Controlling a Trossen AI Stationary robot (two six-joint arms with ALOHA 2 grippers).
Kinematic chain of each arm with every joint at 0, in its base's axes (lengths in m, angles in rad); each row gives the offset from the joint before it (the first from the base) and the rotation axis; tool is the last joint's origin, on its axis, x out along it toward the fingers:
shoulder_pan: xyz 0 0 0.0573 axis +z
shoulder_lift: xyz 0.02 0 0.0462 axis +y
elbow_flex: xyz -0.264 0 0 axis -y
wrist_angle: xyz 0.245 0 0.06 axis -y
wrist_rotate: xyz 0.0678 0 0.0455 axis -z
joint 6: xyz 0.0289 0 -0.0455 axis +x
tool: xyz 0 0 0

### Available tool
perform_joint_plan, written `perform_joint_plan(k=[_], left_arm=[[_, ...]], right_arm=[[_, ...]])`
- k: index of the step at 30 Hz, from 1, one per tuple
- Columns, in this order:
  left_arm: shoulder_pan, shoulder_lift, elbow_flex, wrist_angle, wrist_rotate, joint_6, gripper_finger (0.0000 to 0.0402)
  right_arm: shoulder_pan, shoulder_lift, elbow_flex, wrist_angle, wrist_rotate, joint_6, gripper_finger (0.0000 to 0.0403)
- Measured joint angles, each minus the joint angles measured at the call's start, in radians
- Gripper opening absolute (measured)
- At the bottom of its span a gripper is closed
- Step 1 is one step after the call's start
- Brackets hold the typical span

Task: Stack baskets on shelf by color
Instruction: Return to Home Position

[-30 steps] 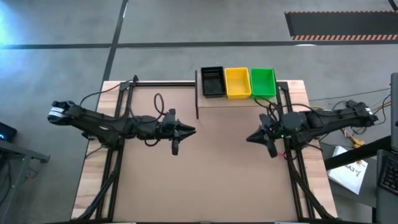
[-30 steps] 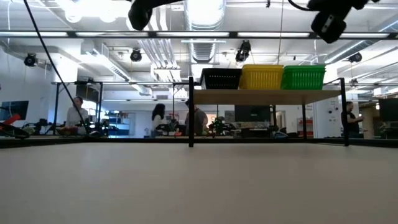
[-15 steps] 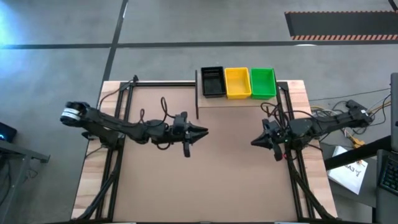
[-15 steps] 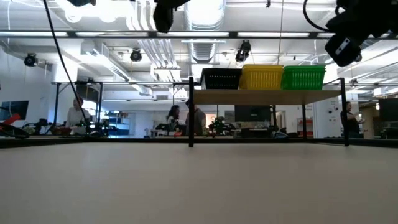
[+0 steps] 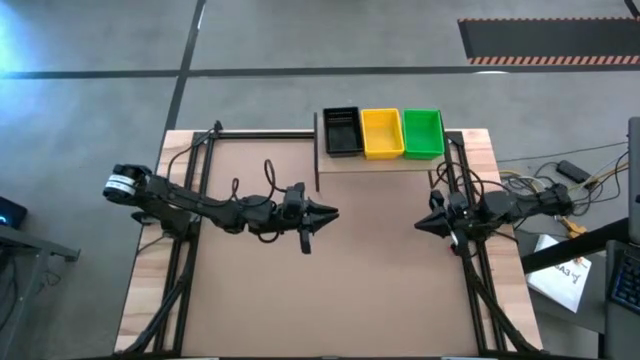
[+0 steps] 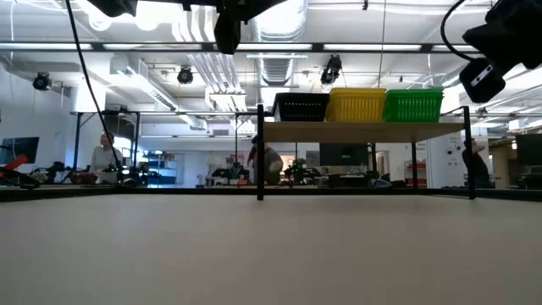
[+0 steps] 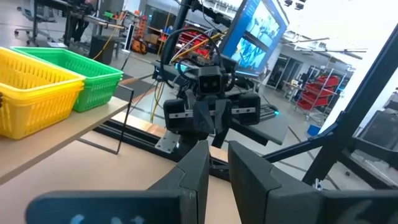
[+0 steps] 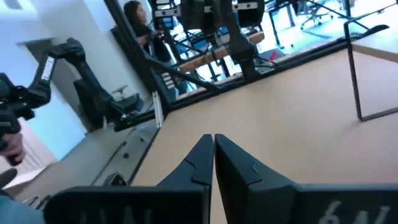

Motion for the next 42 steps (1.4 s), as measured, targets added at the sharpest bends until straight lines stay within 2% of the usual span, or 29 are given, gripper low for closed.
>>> perform_joint_plan(k=[8,14,20,22,28,36,42], left_arm=[[0.0,-0.003,0.0,0.0,-0.008,0.0,0.0044],[0.0,-0.004,-0.015,0.0,-0.007,0.002,0.0044],[0.0,-0.033,-0.11,0.009,-0.007,0.0,0.0044],[0.001,-0.057,-0.166,0.058,-0.007,0.003,0.0044],[0.012,-0.213,-0.414,0.209,-0.007,0.003,0.0044],[0.019,-0.536,-0.72,0.209,-0.044,0.003,0.0044],[0.036,-0.717,-0.848,0.189,-0.048,0.015,0.0044]], right_arm=[[0.0,0.0,-0.066,0.011,0.003,-0.053,0.0008],[0.0,0.009,-0.136,0.153,-0.001,-0.076,0.0008],[0.0,0.009,-0.139,0.158,0.015,-0.08,0.0009],[0.0,0.013,-0.138,0.157,0.015,-0.079,0.0009],[0.0,0.021,-0.132,0.15,0.021,-0.078,0.0009],[-0.001,0.021,-0.132,0.152,0.021,-0.078,0.0009],[-0.001,0.022,-0.132,0.153,0.021,-0.078,0.0009]])
